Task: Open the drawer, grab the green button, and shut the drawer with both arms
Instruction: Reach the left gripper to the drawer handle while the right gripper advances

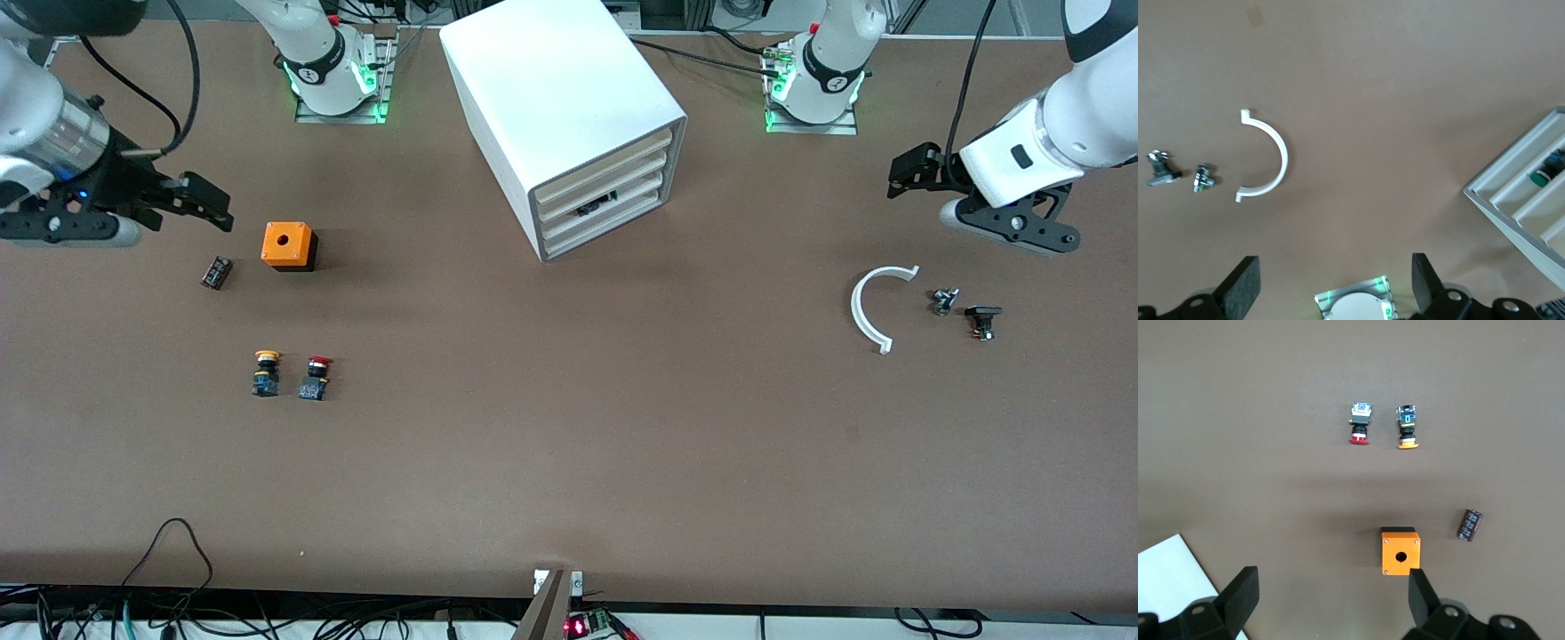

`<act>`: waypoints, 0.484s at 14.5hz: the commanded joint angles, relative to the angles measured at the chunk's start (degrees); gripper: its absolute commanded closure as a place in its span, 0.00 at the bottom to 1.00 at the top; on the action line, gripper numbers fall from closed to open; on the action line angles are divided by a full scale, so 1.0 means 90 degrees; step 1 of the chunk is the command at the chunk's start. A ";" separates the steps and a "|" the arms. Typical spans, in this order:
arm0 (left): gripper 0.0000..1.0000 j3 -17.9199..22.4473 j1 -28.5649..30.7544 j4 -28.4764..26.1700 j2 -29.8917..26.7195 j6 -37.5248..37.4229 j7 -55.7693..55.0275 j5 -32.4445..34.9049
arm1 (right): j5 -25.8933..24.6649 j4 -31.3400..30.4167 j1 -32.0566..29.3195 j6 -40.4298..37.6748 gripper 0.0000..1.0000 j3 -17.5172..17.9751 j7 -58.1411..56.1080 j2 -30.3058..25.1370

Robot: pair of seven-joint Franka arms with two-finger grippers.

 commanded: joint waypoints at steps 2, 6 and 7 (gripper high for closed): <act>0.00 0.0023 0.0005 0.0131 0.0353 -0.0541 0.0150 -0.1083 | 0.0097 0.0165 -0.0024 0.0400 0.01 0.0068 -0.0513 0.0658; 0.00 0.0022 0.0004 0.0053 0.0939 -0.0748 0.0499 -0.2382 | 0.0097 0.0514 0.0034 0.0723 0.02 0.0078 -0.0436 0.1312; 0.00 0.0023 0.0034 0.0024 0.1153 -0.0709 0.0714 -0.2637 | 0.0097 0.0758 0.0073 0.0723 0.02 0.0078 -0.0397 0.1537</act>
